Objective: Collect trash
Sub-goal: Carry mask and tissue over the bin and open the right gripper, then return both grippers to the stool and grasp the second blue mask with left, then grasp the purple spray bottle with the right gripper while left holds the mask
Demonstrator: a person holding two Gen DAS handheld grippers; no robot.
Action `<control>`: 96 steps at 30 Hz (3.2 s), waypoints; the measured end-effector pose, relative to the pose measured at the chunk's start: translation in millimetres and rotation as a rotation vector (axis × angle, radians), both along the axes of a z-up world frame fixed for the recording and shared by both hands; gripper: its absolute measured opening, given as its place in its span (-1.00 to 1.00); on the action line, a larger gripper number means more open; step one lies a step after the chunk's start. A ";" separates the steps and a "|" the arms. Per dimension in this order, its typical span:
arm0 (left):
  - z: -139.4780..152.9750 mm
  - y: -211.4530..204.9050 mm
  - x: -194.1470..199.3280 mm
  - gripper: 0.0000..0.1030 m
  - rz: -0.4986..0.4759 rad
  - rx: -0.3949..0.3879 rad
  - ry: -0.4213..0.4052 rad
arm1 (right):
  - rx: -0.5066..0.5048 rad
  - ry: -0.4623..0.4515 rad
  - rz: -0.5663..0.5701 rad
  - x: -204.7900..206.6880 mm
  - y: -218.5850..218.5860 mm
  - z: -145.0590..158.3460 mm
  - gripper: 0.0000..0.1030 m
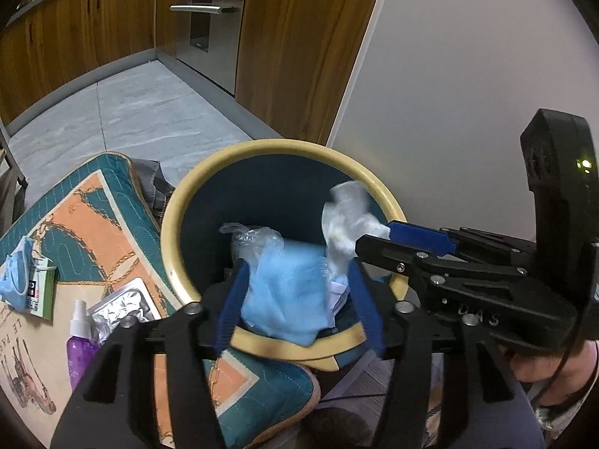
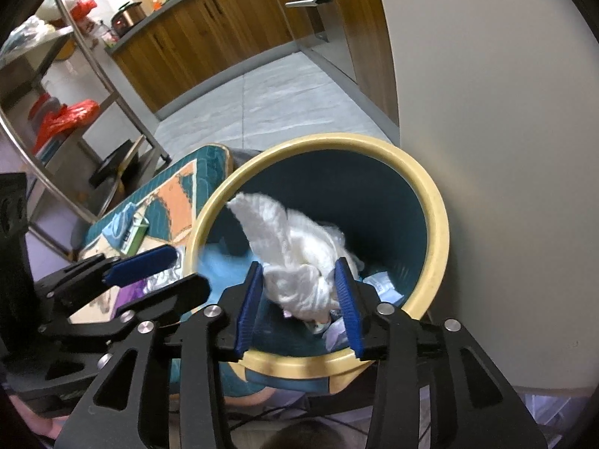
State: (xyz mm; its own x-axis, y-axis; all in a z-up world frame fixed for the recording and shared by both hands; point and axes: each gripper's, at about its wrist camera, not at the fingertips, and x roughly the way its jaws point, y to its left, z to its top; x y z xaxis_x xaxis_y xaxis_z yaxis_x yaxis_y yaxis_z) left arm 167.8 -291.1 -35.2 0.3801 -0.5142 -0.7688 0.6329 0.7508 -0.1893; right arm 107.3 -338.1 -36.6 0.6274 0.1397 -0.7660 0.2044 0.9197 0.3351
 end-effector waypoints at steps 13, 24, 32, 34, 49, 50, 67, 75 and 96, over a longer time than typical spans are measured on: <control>11.5 57.5 -12.1 0.51 0.094 0.002 -0.044 | 0.011 -0.064 -0.007 -4.7 2.3 10.8 0.20; 0.3 149.1 -13.1 0.55 0.269 0.013 -0.037 | -0.051 -0.114 0.084 -1.1 34.5 21.4 0.49; -14.7 223.5 -5.6 0.56 0.433 0.035 -0.013 | -0.093 -0.126 0.160 3.3 59.9 23.1 0.58; -19.3 237.6 -1.1 0.56 0.470 0.035 -0.005 | -0.101 -0.124 0.175 4.5 65.4 22.3 0.58; -38.3 264.4 71.9 0.56 0.557 0.025 0.011 | -0.097 -0.091 0.329 23.5 123.9 11.6 0.58; -38.9 264.1 77.9 0.56 0.557 0.026 0.010 | -0.095 -0.085 0.337 24.6 126.8 9.7 0.58; -62.5 255.6 133.8 0.25 0.502 0.048 0.040 | -0.101 -0.004 0.427 36.3 160.8 -15.8 0.58; -68.5 257.4 119.8 -0.66 0.450 0.030 0.061 | -0.118 0.019 0.461 38.7 175.3 -23.4 0.58; -64.4 335.6 -8.9 -0.68 0.635 -0.134 0.130 | 0.008 0.095 0.423 54.4 217.5 -42.3 0.64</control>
